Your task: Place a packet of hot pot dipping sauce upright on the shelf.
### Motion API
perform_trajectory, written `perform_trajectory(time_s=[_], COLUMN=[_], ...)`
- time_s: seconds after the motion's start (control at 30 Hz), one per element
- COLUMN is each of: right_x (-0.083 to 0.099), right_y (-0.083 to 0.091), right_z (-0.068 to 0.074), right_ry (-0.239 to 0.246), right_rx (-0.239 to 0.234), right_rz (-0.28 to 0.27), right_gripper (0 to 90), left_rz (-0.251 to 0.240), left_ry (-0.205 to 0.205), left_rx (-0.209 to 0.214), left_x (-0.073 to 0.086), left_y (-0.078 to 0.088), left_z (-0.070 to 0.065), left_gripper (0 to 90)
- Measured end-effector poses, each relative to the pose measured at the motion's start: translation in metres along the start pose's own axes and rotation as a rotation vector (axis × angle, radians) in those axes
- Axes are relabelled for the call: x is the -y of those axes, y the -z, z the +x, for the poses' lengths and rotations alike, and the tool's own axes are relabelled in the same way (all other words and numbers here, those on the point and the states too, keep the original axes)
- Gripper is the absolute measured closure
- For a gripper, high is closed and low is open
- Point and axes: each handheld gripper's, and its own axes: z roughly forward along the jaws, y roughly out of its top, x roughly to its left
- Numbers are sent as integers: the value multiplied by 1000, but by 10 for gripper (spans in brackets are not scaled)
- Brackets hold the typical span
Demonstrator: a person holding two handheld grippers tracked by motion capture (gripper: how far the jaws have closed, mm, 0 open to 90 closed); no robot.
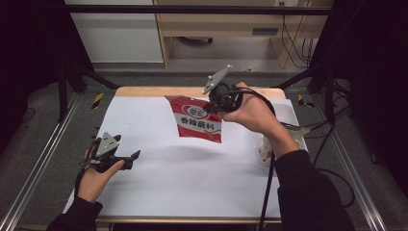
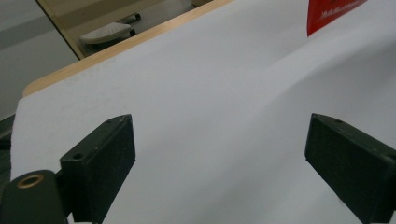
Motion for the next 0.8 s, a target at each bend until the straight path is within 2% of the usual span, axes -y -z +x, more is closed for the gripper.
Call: perform_trajectory(time_s=[0.07,0.3,0.47,0.8], right_x=[5,16,24,42], right_y=[10,27,34,50], right_z=[-8,-23,-30,-45], right_ry=[-12,-50,-59,-89], right_rx=[20,51,68,117], right_rz=[-12,-25,-24,-27], right_gripper=[899,899,899,900], left_rz=[5,23,43,45], left_ry=[11,8,-17,-21], left_rx=[-4,-2,-6,-10], left_x=[3,7,8,9], left_y=[0,-3,-5,-5], left_z=[1,-2,-4,-3], left_gripper=[77,72,71,71])
